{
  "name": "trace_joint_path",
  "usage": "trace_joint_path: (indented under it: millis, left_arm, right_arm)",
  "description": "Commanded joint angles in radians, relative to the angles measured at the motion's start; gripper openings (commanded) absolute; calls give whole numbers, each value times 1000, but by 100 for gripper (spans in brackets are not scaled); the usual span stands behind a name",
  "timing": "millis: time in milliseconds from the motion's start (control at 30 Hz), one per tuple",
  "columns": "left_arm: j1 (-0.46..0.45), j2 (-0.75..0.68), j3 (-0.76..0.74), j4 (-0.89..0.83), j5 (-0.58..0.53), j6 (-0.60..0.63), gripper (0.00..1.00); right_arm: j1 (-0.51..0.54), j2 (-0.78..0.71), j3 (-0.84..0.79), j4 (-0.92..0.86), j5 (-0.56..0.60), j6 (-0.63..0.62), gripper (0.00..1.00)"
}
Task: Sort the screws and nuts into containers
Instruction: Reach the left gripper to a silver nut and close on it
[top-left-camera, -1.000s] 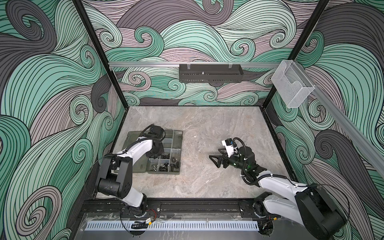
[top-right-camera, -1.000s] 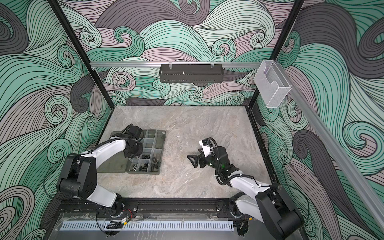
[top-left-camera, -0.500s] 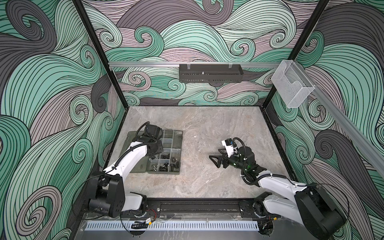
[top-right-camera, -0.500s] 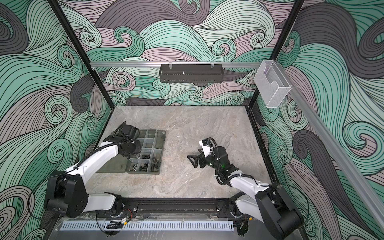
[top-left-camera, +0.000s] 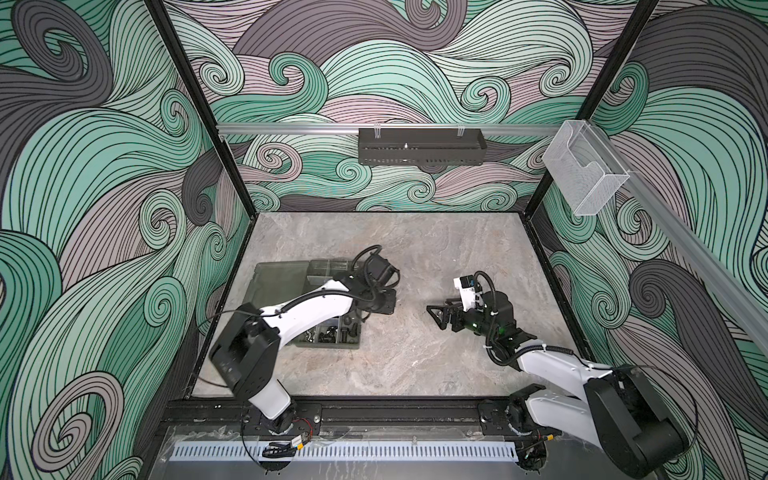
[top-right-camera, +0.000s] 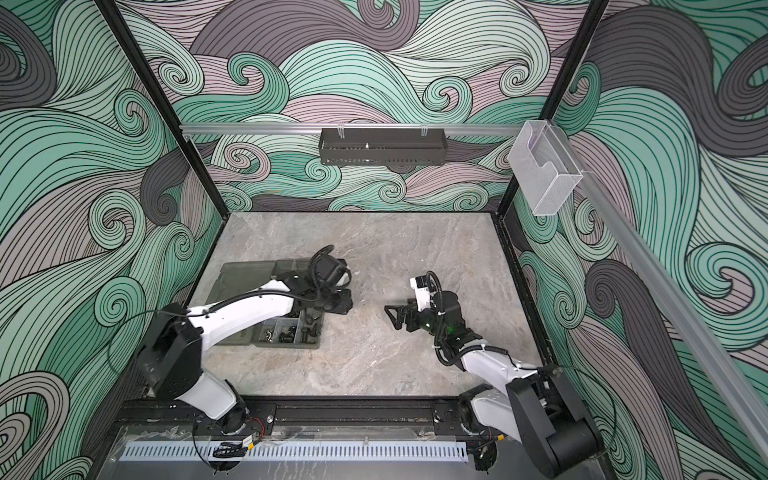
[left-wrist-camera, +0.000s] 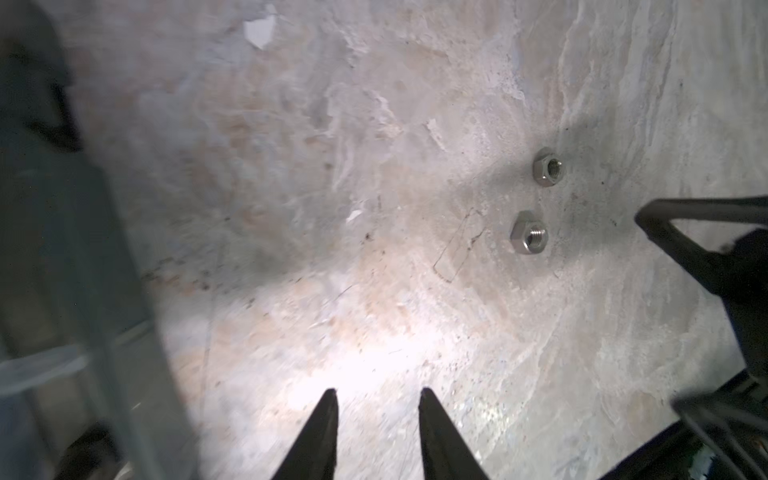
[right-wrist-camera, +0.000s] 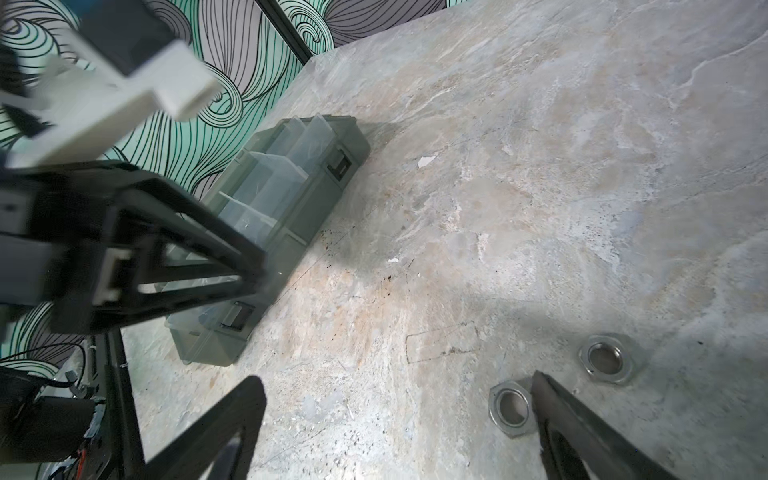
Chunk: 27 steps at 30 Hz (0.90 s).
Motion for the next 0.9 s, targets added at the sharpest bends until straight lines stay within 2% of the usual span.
trace_joint_path:
  millis: [0,167,300,467,867]
  left_arm:
    - [-37,137,111,43,36,-21,38]
    - [-102,295,252,74,72,21,41]
    - [-120,344,254,145,118,116,43]
    - [-126,356,228,202,172,238,47]
    - [-155,475,337,106,117,266,49]
  right_arm:
    - [-4,-139,-47,-70,-5,23,99]
    - [-4,-432,-135,-225,42,93,100]
    - [-4,-584,-168,-292,55,112,99]
    - [-4,-665,-183,-314,18,116,99]
    - [-4,-793,-182,-387,10,99,99]
